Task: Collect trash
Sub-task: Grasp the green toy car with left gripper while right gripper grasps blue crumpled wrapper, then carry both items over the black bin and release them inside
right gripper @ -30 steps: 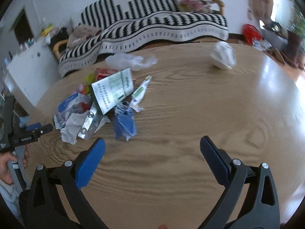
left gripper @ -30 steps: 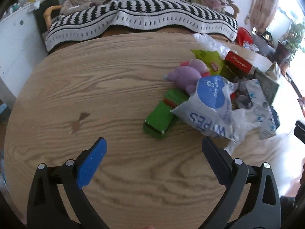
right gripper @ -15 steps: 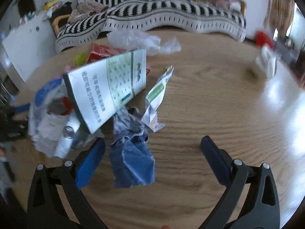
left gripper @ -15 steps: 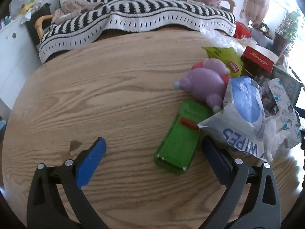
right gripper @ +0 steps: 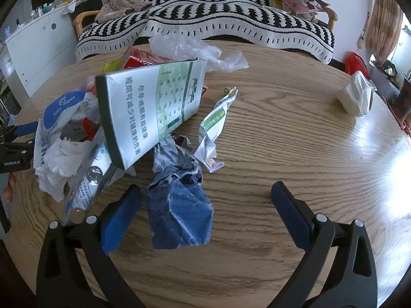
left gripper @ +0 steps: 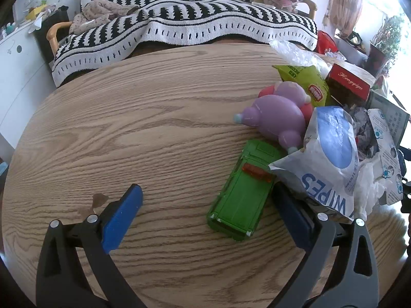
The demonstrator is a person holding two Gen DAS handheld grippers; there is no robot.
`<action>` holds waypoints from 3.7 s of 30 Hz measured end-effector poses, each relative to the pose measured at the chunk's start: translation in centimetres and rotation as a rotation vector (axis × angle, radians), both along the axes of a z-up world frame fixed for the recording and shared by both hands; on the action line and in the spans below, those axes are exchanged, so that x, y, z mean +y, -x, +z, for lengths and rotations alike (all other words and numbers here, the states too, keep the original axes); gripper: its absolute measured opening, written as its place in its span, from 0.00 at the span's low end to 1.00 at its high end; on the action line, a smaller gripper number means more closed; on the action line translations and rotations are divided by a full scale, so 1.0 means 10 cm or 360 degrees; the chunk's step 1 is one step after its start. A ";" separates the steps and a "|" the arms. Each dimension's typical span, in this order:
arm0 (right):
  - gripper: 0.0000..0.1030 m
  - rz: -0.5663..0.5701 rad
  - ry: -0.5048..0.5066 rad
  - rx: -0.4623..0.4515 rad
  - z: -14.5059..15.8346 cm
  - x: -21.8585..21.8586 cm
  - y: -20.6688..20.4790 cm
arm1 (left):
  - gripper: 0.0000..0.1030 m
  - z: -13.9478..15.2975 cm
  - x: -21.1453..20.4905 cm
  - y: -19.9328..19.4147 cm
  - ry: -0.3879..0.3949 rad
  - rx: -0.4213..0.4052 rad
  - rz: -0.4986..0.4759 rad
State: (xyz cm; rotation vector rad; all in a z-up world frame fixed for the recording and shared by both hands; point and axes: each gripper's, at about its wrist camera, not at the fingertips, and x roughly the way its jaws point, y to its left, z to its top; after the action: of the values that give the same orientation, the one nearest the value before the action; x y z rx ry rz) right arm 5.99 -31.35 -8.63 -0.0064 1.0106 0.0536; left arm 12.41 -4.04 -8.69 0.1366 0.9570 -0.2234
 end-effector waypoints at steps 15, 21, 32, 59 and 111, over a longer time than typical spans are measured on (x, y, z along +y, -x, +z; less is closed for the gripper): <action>0.24 0.0003 -0.0149 -0.0116 0.14 0.01 0.18 | 0.31 0.08 -0.09 0.13 -0.0078 -0.0112 -0.0025; 0.23 -0.0002 -0.0054 -0.0277 0.32 0.09 0.34 | 0.30 0.17 -0.04 0.25 0.0016 -0.0101 0.0066; 0.23 -0.0272 -0.0132 -0.0425 0.65 -0.34 0.66 | 0.31 0.66 0.19 0.57 0.0026 -0.0223 0.0157; 0.23 -0.0550 -0.0076 -0.0557 1.32 -1.01 1.78 | 0.31 1.22 -1.32 1.57 0.0235 -0.0285 -0.0483; 0.93 -0.1075 -0.0163 -0.0323 0.41 -2.30 3.50 | 0.95 0.66 -2.57 2.53 0.0336 -0.0020 -0.0680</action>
State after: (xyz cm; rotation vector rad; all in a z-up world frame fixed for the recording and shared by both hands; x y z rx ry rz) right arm -29.01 -54.30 -4.55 0.4141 0.7650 -0.5034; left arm -12.87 -29.71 -2.09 0.1473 0.8778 -0.7138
